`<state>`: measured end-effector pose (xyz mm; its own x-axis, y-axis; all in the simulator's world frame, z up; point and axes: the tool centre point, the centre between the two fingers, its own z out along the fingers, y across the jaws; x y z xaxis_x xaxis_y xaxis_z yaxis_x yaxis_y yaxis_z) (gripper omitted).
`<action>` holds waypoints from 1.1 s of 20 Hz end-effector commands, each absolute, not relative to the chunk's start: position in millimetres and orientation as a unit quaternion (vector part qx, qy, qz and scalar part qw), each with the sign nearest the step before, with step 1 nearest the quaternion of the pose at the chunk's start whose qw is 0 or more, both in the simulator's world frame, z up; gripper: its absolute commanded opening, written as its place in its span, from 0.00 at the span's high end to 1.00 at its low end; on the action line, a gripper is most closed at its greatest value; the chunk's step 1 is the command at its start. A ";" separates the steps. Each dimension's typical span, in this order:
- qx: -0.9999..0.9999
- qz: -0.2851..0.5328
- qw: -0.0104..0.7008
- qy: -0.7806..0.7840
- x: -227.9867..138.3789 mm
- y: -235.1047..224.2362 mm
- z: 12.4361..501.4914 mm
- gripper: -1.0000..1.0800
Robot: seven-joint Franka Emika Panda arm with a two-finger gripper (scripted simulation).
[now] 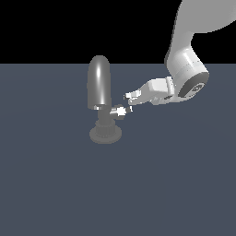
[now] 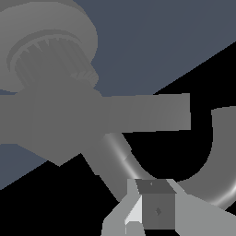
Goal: Turn on the faucet by rotating a designated handle.
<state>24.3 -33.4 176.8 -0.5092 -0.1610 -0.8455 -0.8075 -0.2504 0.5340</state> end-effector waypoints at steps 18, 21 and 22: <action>-0.429 0.663 0.245 0.562 -16.3 -45.1 138.9 1.00; -0.439 0.658 0.252 0.558 -7.6 -42.6 142.5 1.00; -0.438 0.658 0.251 0.559 -9.0 -43.0 135.6 1.00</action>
